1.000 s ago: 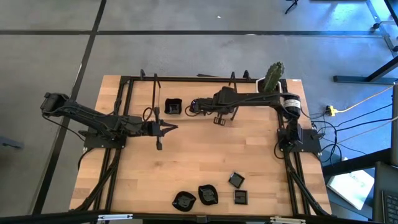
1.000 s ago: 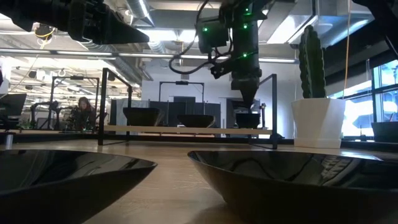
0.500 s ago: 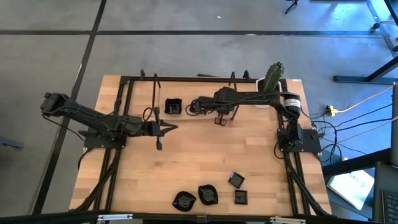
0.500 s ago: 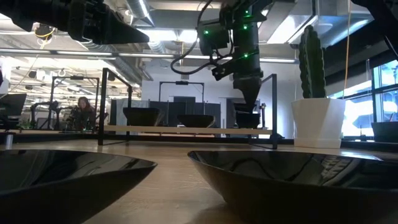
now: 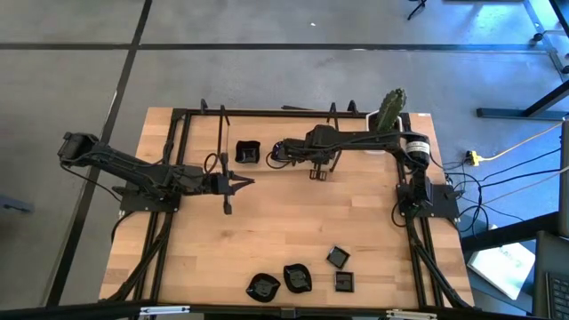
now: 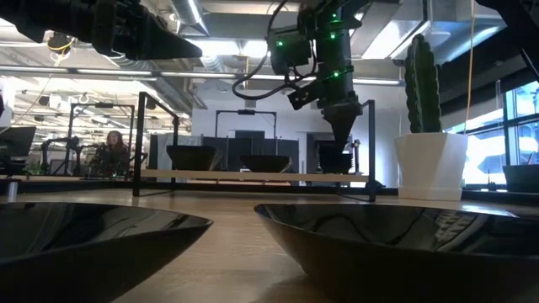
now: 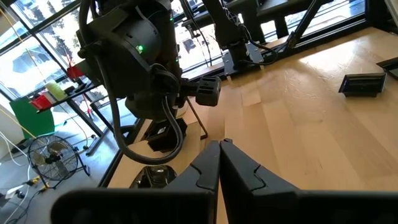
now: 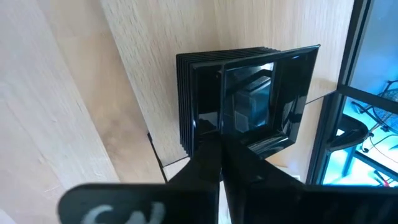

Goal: Pick & Place Mini shaped plates
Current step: Stack the bottom right square plate on the top of the square plate on the shelf, then stack the left leaf-shaped plate on the top of the leaf-shaped plate on the shelf

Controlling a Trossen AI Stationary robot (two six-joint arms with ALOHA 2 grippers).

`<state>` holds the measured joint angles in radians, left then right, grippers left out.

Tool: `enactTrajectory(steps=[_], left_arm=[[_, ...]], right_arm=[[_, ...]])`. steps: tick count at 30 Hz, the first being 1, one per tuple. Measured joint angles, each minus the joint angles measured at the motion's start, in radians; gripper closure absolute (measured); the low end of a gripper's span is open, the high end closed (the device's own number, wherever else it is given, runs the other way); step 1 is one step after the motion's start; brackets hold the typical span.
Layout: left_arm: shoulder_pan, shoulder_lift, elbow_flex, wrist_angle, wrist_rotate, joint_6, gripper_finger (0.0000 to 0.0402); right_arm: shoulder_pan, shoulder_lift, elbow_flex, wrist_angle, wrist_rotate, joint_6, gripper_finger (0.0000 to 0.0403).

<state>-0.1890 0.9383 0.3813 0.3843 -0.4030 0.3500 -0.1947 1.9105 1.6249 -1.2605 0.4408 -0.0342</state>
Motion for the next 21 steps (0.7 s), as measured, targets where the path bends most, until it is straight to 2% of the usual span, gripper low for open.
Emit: enactTrajectory(steps=[10,15,21], left_arm=[[0.0,0.0,0.0,0.0,0.0,0.0,0.0396],[0.0,0.0,0.0,0.0,0.0,0.0,0.0391],[0.0,0.0,0.0,0.0,0.0,0.0,0.0396]], right_arm=[[0.0,0.0,0.0,0.002,0.0,0.003,0.0391],[0.0,0.0,0.0,0.002,-0.003,0.004,0.0366],[0.0,0.0,0.0,0.002,-0.076,0.011,0.0331]])
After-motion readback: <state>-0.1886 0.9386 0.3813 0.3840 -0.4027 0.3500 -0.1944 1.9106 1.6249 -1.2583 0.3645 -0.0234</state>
